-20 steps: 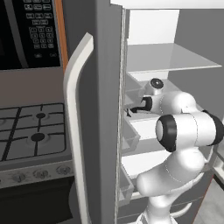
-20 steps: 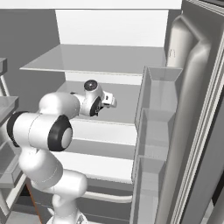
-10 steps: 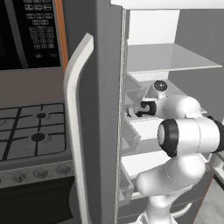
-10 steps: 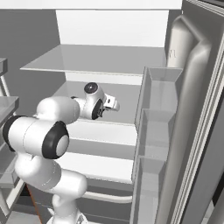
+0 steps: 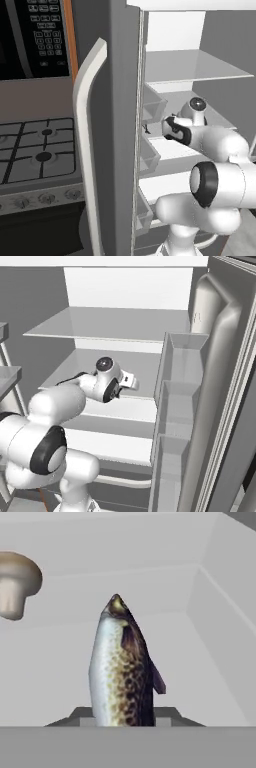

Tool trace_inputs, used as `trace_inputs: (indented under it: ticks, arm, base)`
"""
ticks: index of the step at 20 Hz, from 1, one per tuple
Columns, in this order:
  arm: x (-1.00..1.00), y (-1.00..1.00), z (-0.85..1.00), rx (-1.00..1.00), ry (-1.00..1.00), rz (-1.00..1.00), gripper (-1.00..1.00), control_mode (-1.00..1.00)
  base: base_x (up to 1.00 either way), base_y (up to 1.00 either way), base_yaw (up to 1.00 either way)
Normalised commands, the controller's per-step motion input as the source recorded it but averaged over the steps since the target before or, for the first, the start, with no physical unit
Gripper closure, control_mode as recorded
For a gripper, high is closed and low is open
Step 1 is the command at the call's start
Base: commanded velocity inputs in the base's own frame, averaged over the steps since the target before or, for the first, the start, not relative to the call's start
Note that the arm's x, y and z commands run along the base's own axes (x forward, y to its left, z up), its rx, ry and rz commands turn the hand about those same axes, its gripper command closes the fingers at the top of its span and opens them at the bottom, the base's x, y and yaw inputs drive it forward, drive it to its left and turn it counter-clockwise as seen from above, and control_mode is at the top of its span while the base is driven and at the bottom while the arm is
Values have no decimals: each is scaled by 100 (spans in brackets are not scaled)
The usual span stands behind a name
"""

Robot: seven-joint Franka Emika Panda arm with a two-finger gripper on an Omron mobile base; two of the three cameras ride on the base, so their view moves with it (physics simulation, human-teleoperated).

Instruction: Place one mushroom and one fish in each tupperware on the nearby counter, to pack two identical lunches.

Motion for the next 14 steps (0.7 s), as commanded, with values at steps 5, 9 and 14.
trace_inputs:
  ticks: [5,9,14]
  arm:
    - [-100,-44,51,0,-4,6,100,-100]
    - [-100,-11,77,0,2,8,100,-100]
    - [-100,12,83,-5,13,9,100,-100]
  base:
    - [0,0,0]
    - [0,0,0]
    - [0,0,0]
